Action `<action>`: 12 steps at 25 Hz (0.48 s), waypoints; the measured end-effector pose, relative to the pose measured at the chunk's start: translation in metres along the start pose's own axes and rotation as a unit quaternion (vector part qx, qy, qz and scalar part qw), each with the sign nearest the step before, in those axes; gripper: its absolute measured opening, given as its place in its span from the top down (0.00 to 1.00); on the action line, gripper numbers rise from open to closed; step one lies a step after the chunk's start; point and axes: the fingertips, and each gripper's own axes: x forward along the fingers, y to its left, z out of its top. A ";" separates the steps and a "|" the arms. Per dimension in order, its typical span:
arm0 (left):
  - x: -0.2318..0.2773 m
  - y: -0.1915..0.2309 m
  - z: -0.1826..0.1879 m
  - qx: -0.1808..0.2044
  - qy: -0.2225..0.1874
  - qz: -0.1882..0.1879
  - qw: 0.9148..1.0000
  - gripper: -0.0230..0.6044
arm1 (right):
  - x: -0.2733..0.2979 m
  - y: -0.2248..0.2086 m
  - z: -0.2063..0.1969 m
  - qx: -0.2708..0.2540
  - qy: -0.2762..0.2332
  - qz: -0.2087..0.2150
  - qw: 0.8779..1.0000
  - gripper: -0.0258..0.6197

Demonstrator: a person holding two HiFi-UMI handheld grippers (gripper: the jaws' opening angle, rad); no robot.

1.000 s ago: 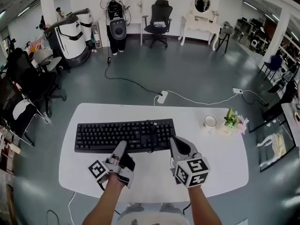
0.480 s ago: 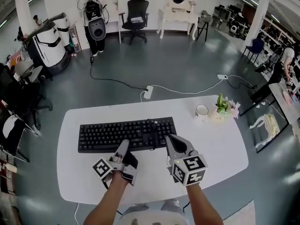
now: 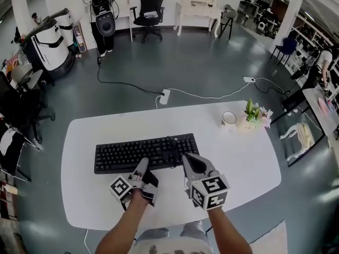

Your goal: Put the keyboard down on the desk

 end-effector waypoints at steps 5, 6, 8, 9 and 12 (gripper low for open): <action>-0.001 0.020 0.003 -0.008 -0.005 0.023 1.000 0.82 | 0.003 0.003 -0.010 0.005 0.011 0.002 1.000 0.96; -0.002 0.024 0.002 -0.008 -0.004 0.029 1.000 0.82 | 0.003 0.003 -0.012 0.006 0.013 0.003 1.000 0.96; -0.002 0.031 0.001 -0.011 -0.005 0.039 0.999 0.82 | 0.004 0.002 -0.016 0.008 0.016 0.004 1.000 0.96; -0.002 0.036 0.001 -0.014 -0.007 0.043 0.999 0.82 | 0.004 0.002 -0.018 0.008 0.017 0.005 1.000 0.96; -0.004 0.041 0.001 -0.015 -0.011 0.052 0.998 0.82 | 0.006 0.005 -0.023 0.007 0.022 0.009 1.000 0.96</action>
